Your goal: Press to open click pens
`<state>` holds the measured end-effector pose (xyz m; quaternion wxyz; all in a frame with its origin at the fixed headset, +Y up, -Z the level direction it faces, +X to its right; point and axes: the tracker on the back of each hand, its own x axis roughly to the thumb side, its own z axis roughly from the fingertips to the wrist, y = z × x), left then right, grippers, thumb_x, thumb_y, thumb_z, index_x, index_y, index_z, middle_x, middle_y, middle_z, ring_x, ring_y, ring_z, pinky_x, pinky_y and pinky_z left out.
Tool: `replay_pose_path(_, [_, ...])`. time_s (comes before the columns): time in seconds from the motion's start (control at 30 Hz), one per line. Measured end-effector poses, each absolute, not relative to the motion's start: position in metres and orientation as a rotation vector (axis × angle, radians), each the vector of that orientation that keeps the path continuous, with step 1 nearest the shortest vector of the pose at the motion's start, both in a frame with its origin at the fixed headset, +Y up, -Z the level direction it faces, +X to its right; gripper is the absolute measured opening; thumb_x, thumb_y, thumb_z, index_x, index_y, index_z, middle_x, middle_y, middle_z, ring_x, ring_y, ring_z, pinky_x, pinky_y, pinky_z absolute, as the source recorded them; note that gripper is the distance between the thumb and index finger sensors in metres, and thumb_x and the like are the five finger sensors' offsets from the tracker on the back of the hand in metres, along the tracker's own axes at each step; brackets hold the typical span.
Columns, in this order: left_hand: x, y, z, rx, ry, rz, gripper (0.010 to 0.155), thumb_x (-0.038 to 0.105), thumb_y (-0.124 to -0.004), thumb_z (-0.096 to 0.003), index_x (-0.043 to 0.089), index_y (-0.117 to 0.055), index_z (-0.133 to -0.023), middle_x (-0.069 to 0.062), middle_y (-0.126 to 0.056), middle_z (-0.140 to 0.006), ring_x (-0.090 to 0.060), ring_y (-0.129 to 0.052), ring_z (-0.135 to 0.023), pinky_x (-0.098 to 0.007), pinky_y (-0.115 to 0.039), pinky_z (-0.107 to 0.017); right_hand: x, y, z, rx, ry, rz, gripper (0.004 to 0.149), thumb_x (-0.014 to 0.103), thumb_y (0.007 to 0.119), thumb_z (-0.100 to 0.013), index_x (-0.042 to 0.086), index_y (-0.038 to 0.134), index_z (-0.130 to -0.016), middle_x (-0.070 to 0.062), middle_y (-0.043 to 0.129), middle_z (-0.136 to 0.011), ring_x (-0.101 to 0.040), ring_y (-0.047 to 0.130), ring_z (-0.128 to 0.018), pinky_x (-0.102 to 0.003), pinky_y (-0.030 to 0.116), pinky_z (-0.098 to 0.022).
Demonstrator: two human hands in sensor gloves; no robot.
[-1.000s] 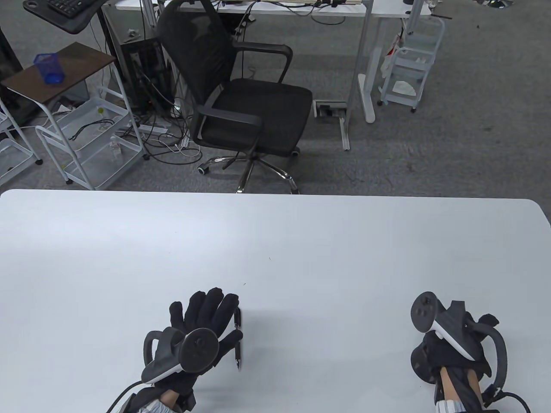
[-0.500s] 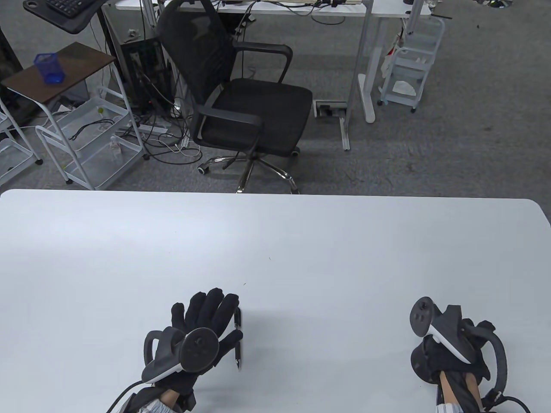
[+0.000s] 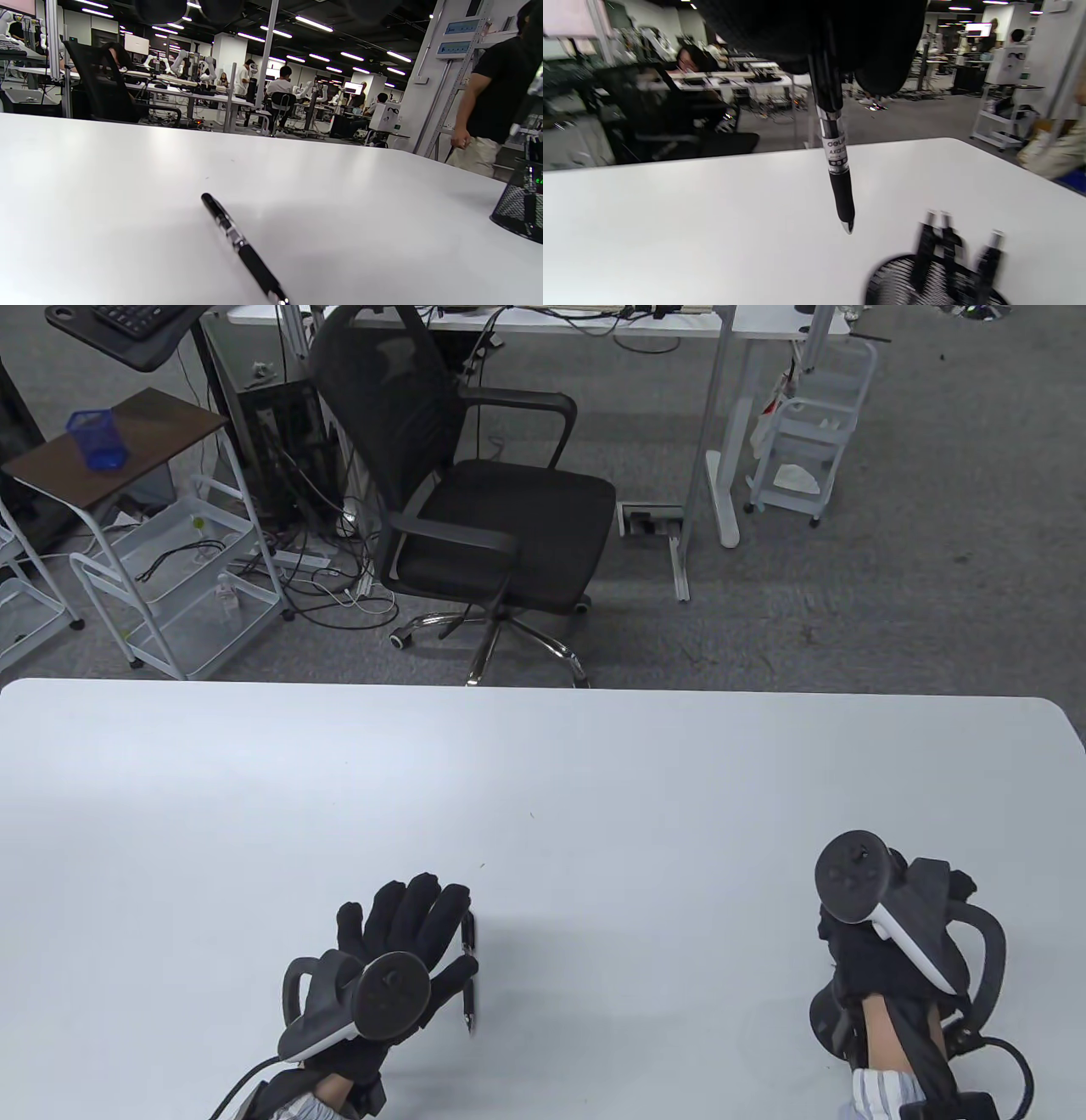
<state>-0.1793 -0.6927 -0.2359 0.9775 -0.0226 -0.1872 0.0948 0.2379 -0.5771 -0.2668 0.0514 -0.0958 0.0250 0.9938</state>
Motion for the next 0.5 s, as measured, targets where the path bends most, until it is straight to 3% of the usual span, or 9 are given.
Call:
replay_pose_path(0.23, [-0.180,-0.693,-0.236,-0.044,-0.378,0.194,0.069,0.058,-0.054,-0.0697,0.028,-0.027,-0.126,-0.019,-0.035,-0.132,-0.056,-0.043,-0.117,-0.080,-0.036,-0.077,0.203,-0.588,-0.272,0.040,-0.214,2.632,0.039,0.017,0.073,-0.057,0.008,0.073,-0.095,-0.022,0.071,-0.084,-0.045,0.090,-0.081,-0.074,0.046,-0.072])
replay_pose_path(0.5, [-0.181,-0.694,-0.237,-0.045,-0.376,0.196,0.069,0.058,-0.054,-0.0698,0.028,-0.027,-0.126,-0.019,-0.034,-0.132,-0.057,-0.043,-0.117,-0.080,-0.036,-0.077,0.173,-0.631,-0.275,0.191,-0.412,2.067,0.041,0.018,0.065,-0.059,0.006,0.070,-0.098,-0.022,0.070,-0.087,-0.045,0.089,-0.081,-0.073,0.052,-0.070])
